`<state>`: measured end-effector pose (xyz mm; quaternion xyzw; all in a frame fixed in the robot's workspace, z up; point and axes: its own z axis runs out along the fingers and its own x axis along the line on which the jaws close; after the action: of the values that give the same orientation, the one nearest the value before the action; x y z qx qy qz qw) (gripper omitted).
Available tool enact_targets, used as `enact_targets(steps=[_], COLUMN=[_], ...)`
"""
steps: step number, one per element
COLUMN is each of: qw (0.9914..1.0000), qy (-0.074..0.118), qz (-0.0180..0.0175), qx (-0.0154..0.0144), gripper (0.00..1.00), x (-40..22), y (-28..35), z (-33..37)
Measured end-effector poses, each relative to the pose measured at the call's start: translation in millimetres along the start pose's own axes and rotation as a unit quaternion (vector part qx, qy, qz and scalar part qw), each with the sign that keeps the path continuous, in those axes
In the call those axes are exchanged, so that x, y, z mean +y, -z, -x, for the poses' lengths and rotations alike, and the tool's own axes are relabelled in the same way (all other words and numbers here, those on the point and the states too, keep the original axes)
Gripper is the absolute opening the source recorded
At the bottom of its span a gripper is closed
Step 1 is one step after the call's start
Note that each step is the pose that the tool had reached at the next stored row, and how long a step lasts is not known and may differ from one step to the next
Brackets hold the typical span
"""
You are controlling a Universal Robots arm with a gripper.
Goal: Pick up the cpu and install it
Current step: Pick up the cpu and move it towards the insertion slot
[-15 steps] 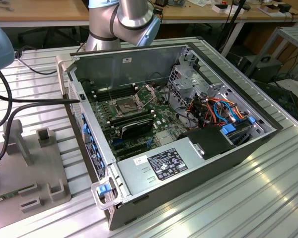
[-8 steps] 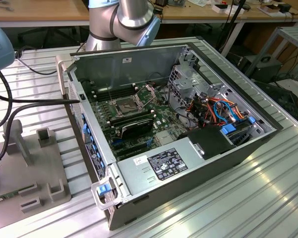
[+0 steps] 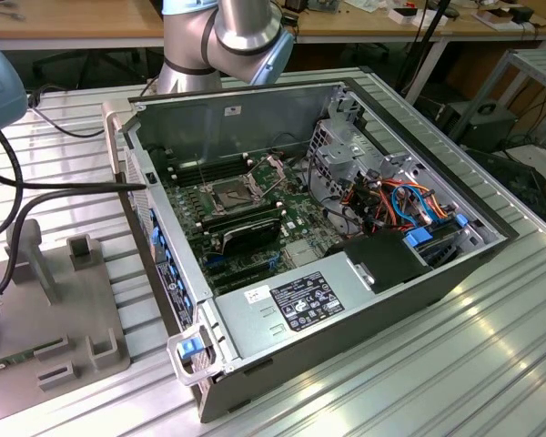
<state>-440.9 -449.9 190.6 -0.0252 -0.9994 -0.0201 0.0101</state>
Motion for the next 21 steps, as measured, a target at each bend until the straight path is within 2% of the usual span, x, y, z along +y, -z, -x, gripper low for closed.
enact_targets(steps=[15, 17, 18, 21], qw=[1.0, 1.0, 1.0, 1.0], qy=[0.0, 0.0, 0.0, 0.0], qz=[0.0, -0.0001, -0.0001, 0.0], qx=[0.0, 0.0001, 0.0001, 0.0], gripper=[0.62, 0.6, 0.54, 0.54], x=[0.1, 0.1, 0.1, 0.1], y=[2.4, 2.7, 2.7, 2.7], z=[-0.1, -0.1, -0.1, -0.1])
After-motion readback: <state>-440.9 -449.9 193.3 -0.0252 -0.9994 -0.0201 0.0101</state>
